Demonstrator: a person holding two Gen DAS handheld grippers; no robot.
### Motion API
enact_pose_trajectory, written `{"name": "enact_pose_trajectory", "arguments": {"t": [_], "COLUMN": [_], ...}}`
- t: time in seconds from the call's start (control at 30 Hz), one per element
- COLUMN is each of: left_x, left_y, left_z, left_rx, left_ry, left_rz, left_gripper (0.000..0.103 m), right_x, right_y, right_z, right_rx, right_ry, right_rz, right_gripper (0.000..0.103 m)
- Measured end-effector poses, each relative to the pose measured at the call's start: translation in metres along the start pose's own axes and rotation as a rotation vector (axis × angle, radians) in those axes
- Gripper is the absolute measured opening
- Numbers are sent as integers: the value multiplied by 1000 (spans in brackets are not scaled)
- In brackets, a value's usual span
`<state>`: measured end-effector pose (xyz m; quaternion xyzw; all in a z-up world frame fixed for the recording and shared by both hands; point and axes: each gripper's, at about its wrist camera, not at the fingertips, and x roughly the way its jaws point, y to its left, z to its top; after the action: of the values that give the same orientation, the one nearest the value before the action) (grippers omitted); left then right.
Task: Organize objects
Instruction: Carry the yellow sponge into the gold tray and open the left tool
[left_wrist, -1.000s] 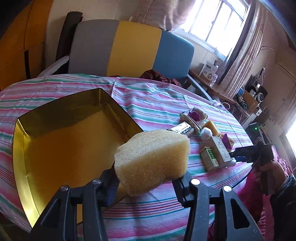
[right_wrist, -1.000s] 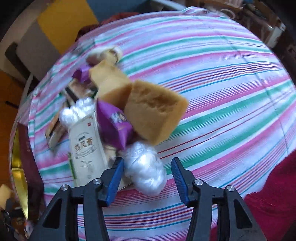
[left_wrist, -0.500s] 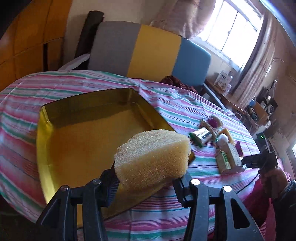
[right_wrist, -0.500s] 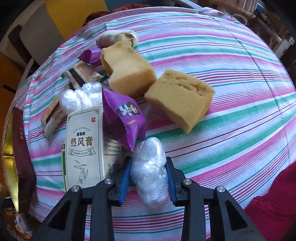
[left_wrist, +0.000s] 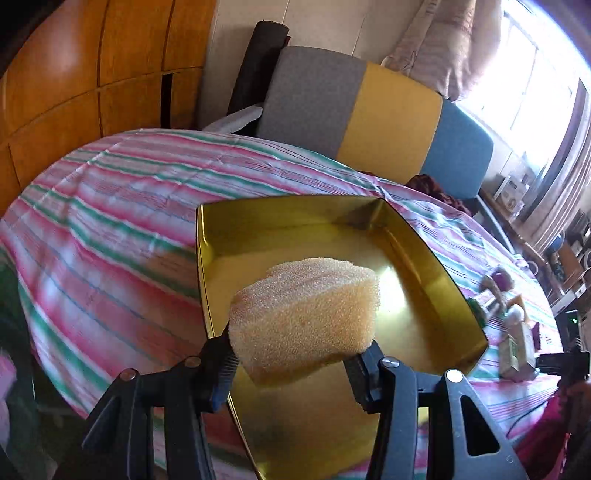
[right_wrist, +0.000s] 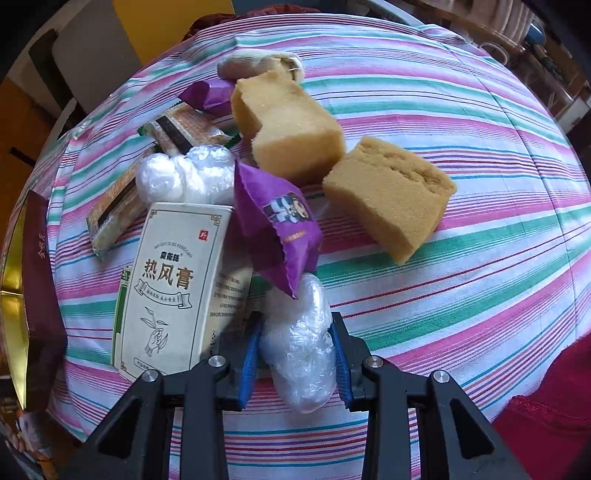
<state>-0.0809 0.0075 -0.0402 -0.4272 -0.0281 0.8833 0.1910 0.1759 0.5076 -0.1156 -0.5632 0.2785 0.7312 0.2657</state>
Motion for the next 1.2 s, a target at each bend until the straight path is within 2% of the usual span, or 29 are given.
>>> {"name": "enact_pose_trajectory", "arguments": {"t": [0.17,0.23,0.33,0.43,0.57,0.77,1.03,1.2], "left_x": [26,42,65,85,103,105,53,22], "left_y": [8,15,24,26,23,30,35,39], "left_z": [37,52,67,75,79,82,69,44], "left_rx": [11,2,-23,-15,30,17,-20,-66], "left_ry": [-5,15,44,62,70,86,5,-22], "left_rz": [60,78,146,215,295,286,240,209], "left_gripper": [52,52,54,55,63,66,66,66], "right_x": [-9,-9,-10,-11,-11,-12,-27,-54], "right_y": [8,8,7,5,4,0,3,11], "right_z": [-2,-3,-3,-4,-3,-4,-12,-24], "right_rx": [-11,-12,-12,-11,-11,-9,-5,-7], "right_ry": [-10,-14,-17,-19,-23,-27,-81,-177], "right_rz": [-10,-11,-6,0,2,-1,-30,-88], "right_gripper": [35,35,35,35,35,35,35,35]}}
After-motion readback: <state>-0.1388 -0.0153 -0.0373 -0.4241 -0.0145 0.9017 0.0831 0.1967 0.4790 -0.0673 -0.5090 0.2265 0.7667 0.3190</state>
